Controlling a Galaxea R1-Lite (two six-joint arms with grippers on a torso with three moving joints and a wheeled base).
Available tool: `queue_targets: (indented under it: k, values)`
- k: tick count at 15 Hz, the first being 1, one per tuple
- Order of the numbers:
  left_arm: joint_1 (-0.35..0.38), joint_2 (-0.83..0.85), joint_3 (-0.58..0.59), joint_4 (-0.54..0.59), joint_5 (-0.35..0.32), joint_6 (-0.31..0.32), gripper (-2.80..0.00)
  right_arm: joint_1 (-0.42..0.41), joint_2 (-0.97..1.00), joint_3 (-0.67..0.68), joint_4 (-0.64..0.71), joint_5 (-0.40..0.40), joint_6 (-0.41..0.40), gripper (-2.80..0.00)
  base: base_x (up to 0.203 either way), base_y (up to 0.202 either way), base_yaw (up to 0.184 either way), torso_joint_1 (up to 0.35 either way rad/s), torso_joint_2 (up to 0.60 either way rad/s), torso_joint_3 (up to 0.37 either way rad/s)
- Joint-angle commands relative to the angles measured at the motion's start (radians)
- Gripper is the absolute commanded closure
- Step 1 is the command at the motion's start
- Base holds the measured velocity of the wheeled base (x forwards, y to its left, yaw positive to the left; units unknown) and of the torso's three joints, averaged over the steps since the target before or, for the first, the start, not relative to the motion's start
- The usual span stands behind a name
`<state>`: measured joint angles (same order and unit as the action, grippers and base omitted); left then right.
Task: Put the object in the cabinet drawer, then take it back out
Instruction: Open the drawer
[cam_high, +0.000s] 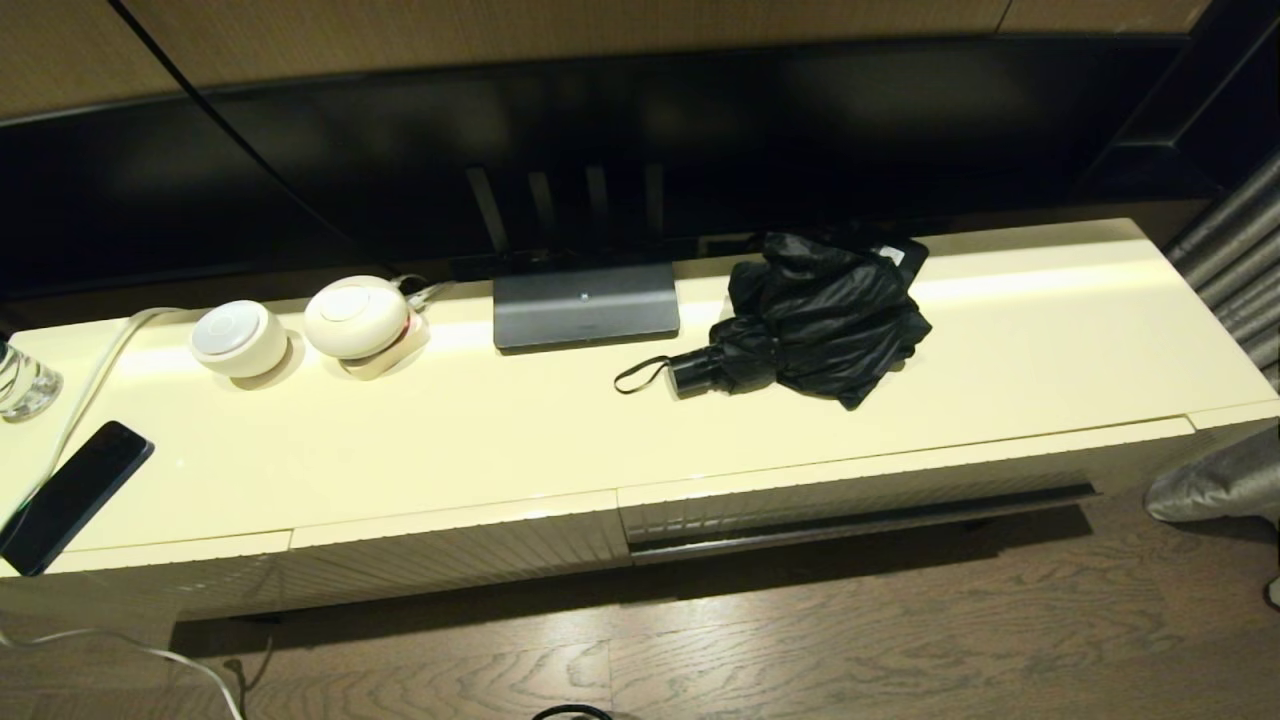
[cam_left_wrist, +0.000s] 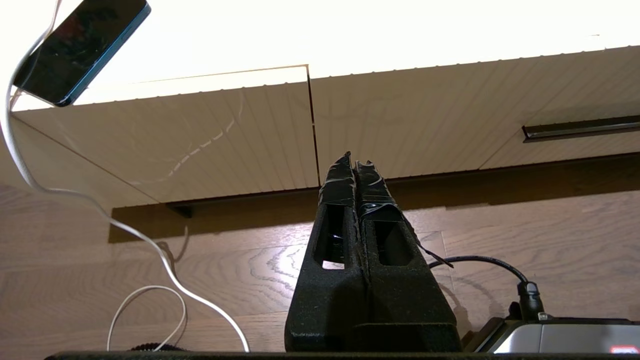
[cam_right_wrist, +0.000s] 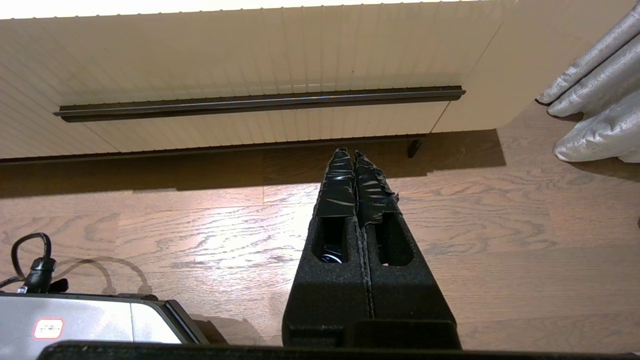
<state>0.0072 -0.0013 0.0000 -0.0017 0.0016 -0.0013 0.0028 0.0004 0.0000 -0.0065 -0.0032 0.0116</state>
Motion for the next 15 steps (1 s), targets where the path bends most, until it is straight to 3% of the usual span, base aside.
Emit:
queue_targets:
  k: [1, 9, 12, 14, 15]
  values:
    - [0.0, 0.001, 0.003, 0.001, 0.0, 0.0, 0.0, 0.0, 0.0, 0.0, 0.0, 0.0, 0.002, 0.0, 0.0, 0.0, 0.0, 0.0, 0.0, 0.0]
    - [0.0, 0.001, 0.003, 0.0, 0.0, 0.0, 0.0, 0.0, 0.0, 0.0, -0.001, 0.0, -0.001, 0.0, 0.0, 0.0, 0.0, 0.0, 0.0, 0.0]
    - [0.0, 0.001, 0.003, 0.0, 0.0, 0.0, 0.0, 0.0, -0.002, 0.0, 0.005, -0.002, -0.032, 0.0, 0.0, 0.0, 0.0, 0.0, 0.0, 0.0]
    - [0.0, 0.001, 0.003, 0.0, 0.0, 0.0, 0.0, 0.0, -0.002, -0.009, 0.014, 0.017, -0.115, 0.0, 0.0, 0.0, 0.0, 0.0, 0.0, 0.0]
    - [0.0, 0.001, 0.003, 0.0, 0.0, 0.0, 0.0, 0.0, -0.002, -0.01, 0.016, 0.019, -0.118, 0.0, 0.0, 0.0, 0.0, 0.0, 0.0, 0.0]
